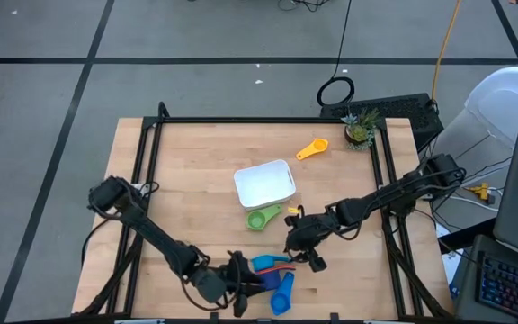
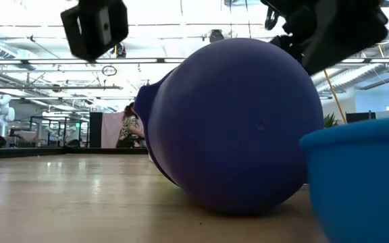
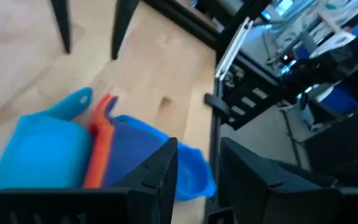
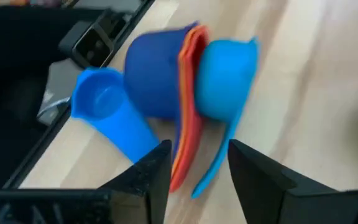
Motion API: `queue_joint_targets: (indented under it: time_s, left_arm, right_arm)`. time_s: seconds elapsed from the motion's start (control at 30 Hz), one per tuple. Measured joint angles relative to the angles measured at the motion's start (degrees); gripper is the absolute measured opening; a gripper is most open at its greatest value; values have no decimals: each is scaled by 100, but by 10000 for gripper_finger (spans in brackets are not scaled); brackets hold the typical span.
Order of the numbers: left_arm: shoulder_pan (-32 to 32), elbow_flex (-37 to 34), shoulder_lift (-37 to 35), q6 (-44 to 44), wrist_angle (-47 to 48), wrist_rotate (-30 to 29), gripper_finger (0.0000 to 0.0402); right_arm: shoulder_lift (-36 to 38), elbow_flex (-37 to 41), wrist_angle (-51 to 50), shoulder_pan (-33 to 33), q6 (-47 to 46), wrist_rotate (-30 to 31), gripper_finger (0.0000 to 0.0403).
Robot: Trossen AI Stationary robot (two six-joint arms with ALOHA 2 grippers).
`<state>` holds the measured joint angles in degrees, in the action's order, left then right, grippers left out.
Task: Nest measuring cups in basket
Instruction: Adjust stacked measuring cups
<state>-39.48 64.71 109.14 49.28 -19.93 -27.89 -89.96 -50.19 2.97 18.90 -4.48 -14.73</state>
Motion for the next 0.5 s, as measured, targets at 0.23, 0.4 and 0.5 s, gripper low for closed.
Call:
queue_joint_targets:
  time_s: [0.23, 0.4, 0.5]
  left_arm:
    - [-171, 600, 195, 271, 228, 45, 122]
    - [-281, 962, 194, 1042, 1252, 250, 122]
    - [-331, 1026, 205, 1522, 1825, 320, 122]
  right_arm:
    - [-342, -1, 92, -4, 390, -198, 229]
    - [-611, -5, 444, -4, 109, -179, 295]
    - [-782, -5, 626, -4, -81, -161, 322]
